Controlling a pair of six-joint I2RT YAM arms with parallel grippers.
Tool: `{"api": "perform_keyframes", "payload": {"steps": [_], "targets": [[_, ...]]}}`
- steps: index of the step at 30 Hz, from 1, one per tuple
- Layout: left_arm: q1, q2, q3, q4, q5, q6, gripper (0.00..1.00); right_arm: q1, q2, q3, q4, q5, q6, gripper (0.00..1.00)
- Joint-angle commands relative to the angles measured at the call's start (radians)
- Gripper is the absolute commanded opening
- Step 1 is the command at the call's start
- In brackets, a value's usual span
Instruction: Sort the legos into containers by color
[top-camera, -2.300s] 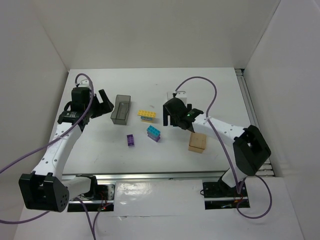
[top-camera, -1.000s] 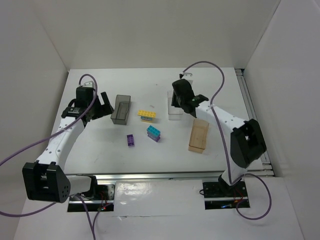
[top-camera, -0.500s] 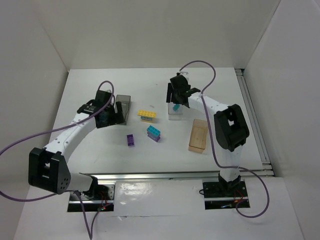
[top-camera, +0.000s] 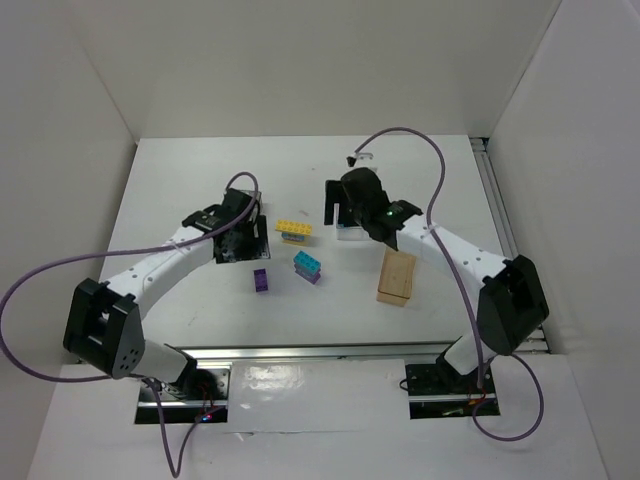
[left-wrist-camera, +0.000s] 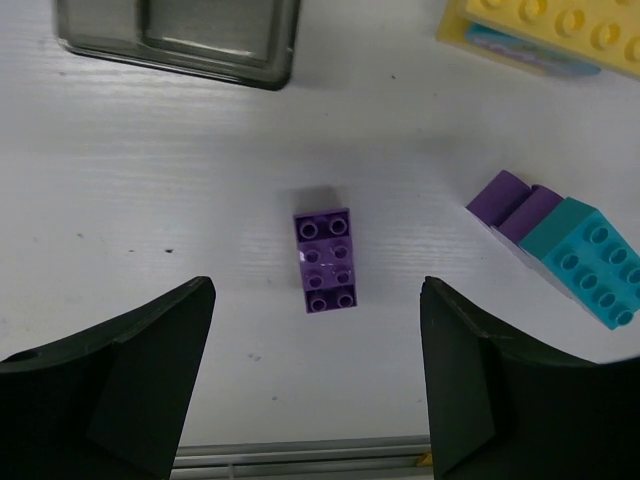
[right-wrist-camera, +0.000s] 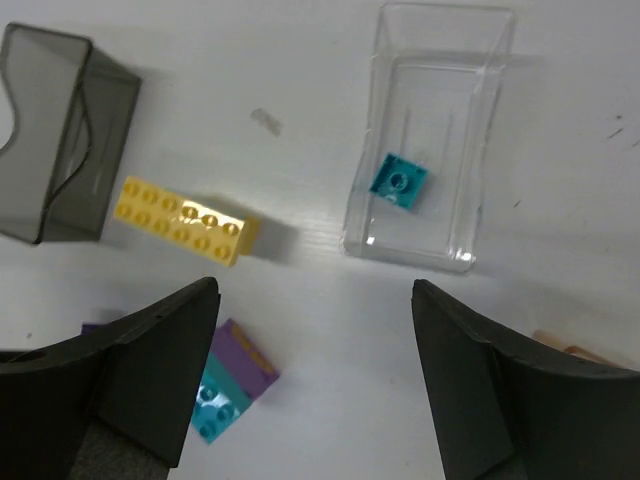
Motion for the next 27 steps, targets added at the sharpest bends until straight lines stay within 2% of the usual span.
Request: {"api": "perform_keyframes", "payload": {"steps": [1, 4, 7, 14, 16, 18, 19, 21, 24, 27], "targets": [[-0.046, 0.046, -0.001, 0.027, 0.041, -0.034, 0.87, 0.029, -0.069, -0.071, -0.021, 0.005, 0.028, 0.86], [-0.078, 0.1, -0.024, 0.058, 0.04, -0.111, 0.85, 0.029, -0.103, -0.095, -0.034, 0.005, 0.037, 0.9], [-0.078, 0.131, -0.057, 0.093, 0.022, -0.159, 0.82, 0.029, -0.103, -0.085, -0.064, 0.036, 0.028, 0.9], [-0.078, 0.197, -0.116, 0.141, 0.008, -0.191, 0.74, 0.029, -0.112, -0.075, -0.074, 0.066, 0.028, 0.9], [-0.078, 0.22, -0.125, 0.164, 0.029, -0.191, 0.69, 0.029, -0.112, -0.075, -0.084, 0.077, 0.028, 0.9], [-0.078, 0.244, -0.125, 0.164, 0.029, -0.191, 0.58, 0.029, -0.112, -0.075, -0.084, 0.089, 0.028, 0.9], [-0.078, 0.255, -0.114, 0.143, 0.029, -0.191, 0.46, 0.029, -0.112, -0.075, -0.095, 0.089, 0.028, 0.9], [-0.078, 0.232, -0.088, 0.106, -0.008, -0.2, 0.31, 0.029, -0.121, -0.075, -0.104, 0.099, 0.028, 0.9], [-0.078, 0.175, -0.016, 0.017, -0.108, -0.151, 0.25, 0.029, -0.141, -0.075, -0.104, 0.108, 0.028, 0.9], [-0.05, 0.148, 0.099, -0.044, -0.176, -0.078, 0.25, 0.029, -0.161, -0.075, -0.104, 0.108, 0.028, 0.9]]}}
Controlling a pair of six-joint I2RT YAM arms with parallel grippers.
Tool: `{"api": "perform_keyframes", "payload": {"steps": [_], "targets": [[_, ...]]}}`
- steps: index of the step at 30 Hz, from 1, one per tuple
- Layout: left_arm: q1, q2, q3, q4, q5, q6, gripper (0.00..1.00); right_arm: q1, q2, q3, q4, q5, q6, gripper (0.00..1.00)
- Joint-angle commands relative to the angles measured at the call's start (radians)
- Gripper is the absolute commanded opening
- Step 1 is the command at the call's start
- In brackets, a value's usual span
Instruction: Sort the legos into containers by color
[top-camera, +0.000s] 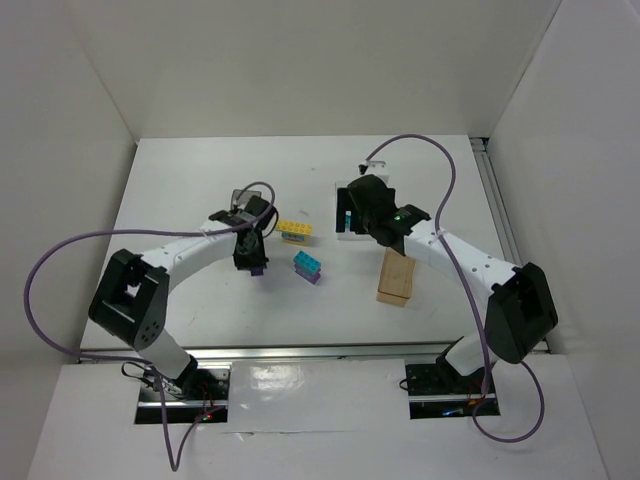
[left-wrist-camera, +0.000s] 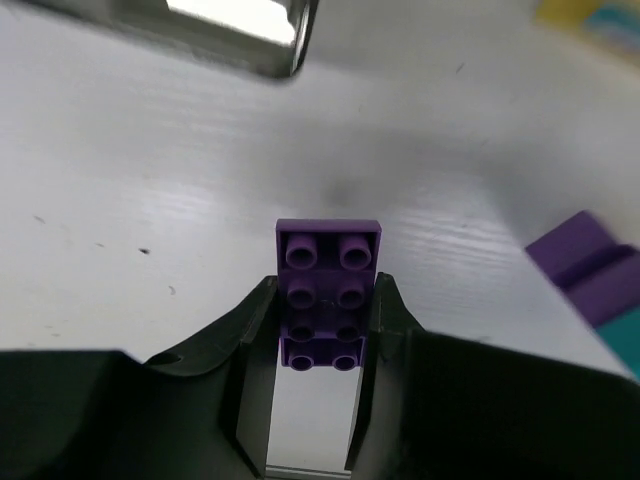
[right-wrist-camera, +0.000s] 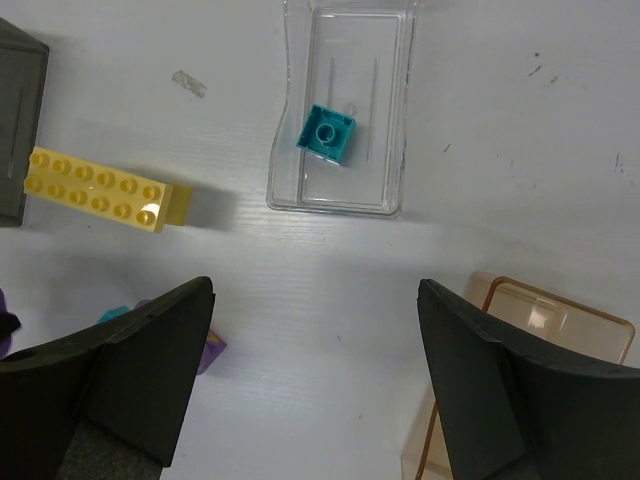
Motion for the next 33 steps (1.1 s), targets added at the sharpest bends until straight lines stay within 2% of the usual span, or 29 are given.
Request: {"api": "perform_keyframes", "payload": {"steps": [1, 8, 11, 14, 18, 19, 20, 25, 28, 33], "targets": [[0.039, -0.063, 0.151, -0.075, -0.117, 0.081, 0.27, -0.001, -0.065, 0.014, -0.007, 0.03, 0.006, 0.9], [0.174, 0.139, 0.424, -0.109, -0.15, 0.161, 0.27, -0.001, -0.074, 0.024, -0.038, 0.021, 0.026, 0.9], [0.219, 0.252, 0.493, -0.109, -0.111, 0.187, 0.27, 0.008, -0.074, 0.051, -0.047, -0.011, -0.004, 0.9], [0.251, 0.334, 0.573, -0.109, -0.044, 0.199, 0.31, 0.017, -0.074, 0.063, -0.058, -0.059, -0.055, 0.92], [0.251, 0.377, 0.63, -0.109, -0.035, 0.209, 0.7, 0.038, -0.074, 0.063, -0.067, -0.145, -0.109, 0.94], [0.251, 0.377, 0.63, -0.122, -0.035, 0.209, 0.85, 0.038, -0.074, 0.054, -0.067, -0.183, -0.121, 0.94], [0.251, 0.377, 0.63, -0.122, -0.035, 0.209, 0.87, 0.064, -0.074, 0.054, -0.058, -0.197, -0.147, 0.94], [0.24, 0.297, 0.618, -0.132, -0.001, 0.227, 0.9, 0.153, -0.005, 0.054, -0.043, -0.28, -0.244, 0.92], [0.24, 0.196, 0.607, -0.132, 0.053, 0.27, 0.9, 0.213, 0.072, 0.082, -0.023, -0.28, -0.303, 0.92], [0.24, 0.069, 0.558, -0.112, 0.187, 0.353, 0.9, 0.242, 0.194, 0.132, -0.013, -0.289, -0.365, 0.92]]}}
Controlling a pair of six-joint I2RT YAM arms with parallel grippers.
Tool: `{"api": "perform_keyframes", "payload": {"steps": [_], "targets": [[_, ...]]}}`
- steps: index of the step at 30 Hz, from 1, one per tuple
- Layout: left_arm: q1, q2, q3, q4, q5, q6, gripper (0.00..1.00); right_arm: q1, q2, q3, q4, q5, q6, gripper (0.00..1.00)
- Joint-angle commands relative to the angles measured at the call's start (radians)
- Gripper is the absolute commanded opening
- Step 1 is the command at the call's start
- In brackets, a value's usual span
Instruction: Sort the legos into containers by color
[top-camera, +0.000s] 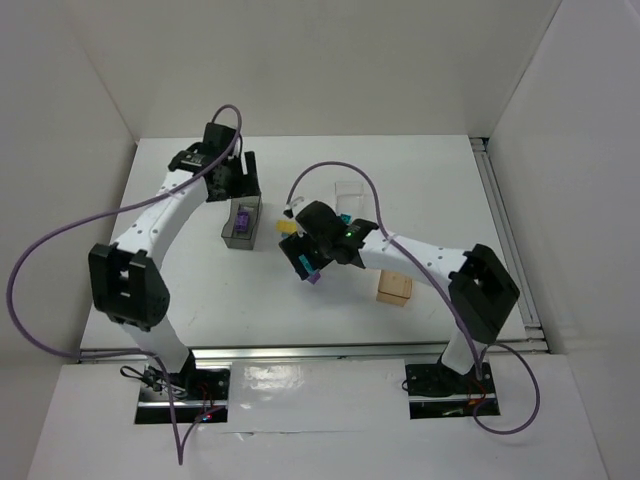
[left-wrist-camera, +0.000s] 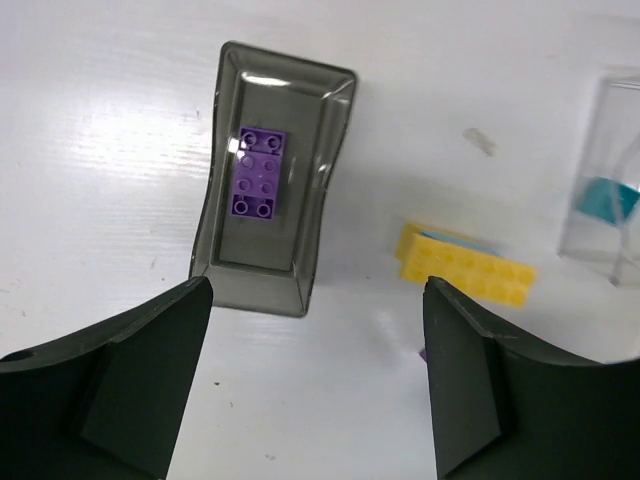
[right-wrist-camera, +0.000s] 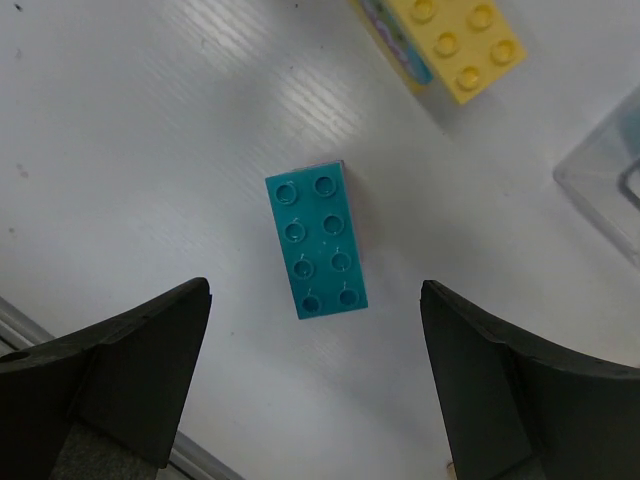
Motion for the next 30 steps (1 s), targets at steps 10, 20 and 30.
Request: {"api": "perform_keyframes", "payload": {"steps": [10, 20, 30], "targets": [[0.005, -0.221, -0.141, 0.079, 0.148, 0.125, 0.88, 0.005, 0.148, 0.101, 0.032, 0.001, -0.08, 0.67], [0.015, -0.221, -0.15, 0.079, 0.238, 0.184, 0.88, -0.007, 0.116, 0.11, 0.023, -0.02, -0.042, 0.21], [0.015, -0.285, -0.259, 0.173, 1.041, 0.504, 0.89, -0.263, -0.244, -0.068, 0.11, -0.667, 0.015, 0.17]]}}
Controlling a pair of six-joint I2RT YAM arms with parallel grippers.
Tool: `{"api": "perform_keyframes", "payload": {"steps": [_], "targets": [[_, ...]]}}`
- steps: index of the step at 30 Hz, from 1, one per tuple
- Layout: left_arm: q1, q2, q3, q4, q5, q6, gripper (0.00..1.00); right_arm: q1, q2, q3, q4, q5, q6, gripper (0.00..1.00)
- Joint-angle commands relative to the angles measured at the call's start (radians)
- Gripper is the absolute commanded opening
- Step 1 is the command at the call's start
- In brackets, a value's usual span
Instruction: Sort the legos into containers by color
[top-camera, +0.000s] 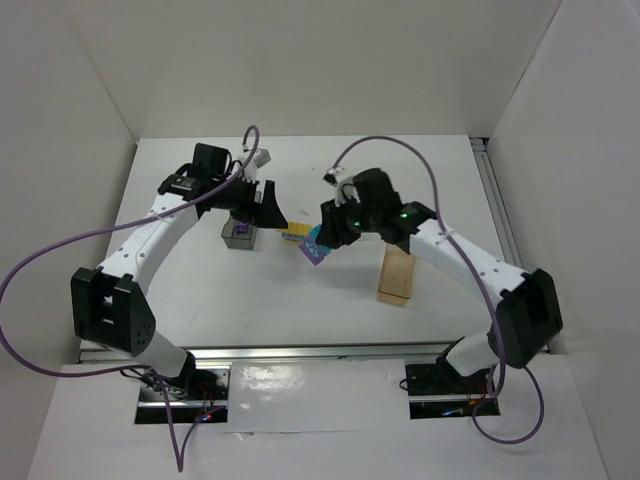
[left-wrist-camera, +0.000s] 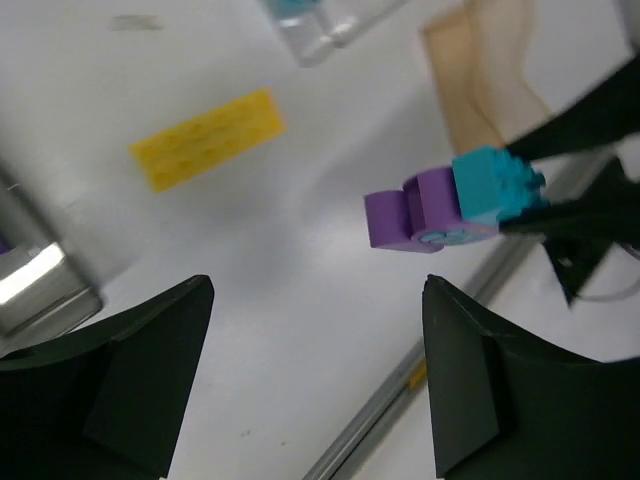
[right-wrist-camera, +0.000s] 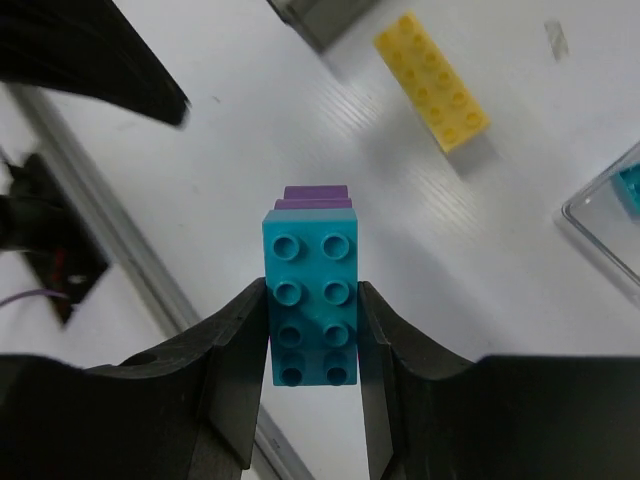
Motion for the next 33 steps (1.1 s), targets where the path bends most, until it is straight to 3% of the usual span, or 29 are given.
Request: {"api": "perform_keyframes", "payload": {"steps": [1, 3, 9, 19, 23, 24, 28, 29, 30, 33], "targets": [[0.0, -0.043, -0.018, 0.041, 0.364, 0.157, 0.89, -0.069, -0.107, -0.047, 0.093, -0.362, 0.048, 0.17], [0.0, -0.034, -0.029, 0.03, 0.494, 0.191, 0.89, -0.114, -0.117, -0.068, 0.137, -0.442, 0.081, 0.17], [-0.021, 0.001, -0.02, 0.007, 0.643, 0.229, 0.9, -0.158, -0.143, -0.099, 0.213, -0.608, 0.13, 0.16], [-0.103, 0.029, -0.011, -0.029, 0.698, 0.286, 0.86, -0.167, -0.133, -0.11, 0.309, -0.653, 0.198, 0.16], [-0.113, 0.029, -0.02, -0.03, 0.735, 0.295, 0.77, -0.167, -0.124, -0.12, 0.359, -0.653, 0.221, 0.16], [-0.113, 0.029, -0.02, -0.03, 0.744, 0.295, 0.72, -0.167, -0.115, -0.13, 0.359, -0.653, 0.221, 0.16], [-0.113, 0.038, -0.011, -0.03, 0.744, 0.295, 0.3, -0.177, -0.115, -0.13, 0.372, -0.634, 0.233, 0.16], [-0.113, 0.038, -0.011, -0.03, 0.744, 0.295, 0.13, -0.177, -0.115, -0.13, 0.356, -0.621, 0.233, 0.16], [-0.113, 0.038, 0.0, -0.03, 0.722, 0.295, 0.04, -0.177, -0.115, -0.121, 0.355, -0.596, 0.233, 0.16], [-0.103, 0.038, -0.014, -0.042, 0.721, 0.295, 0.0, -0.207, -0.139, -0.139, 0.343, -0.562, 0.244, 0.16]]}}
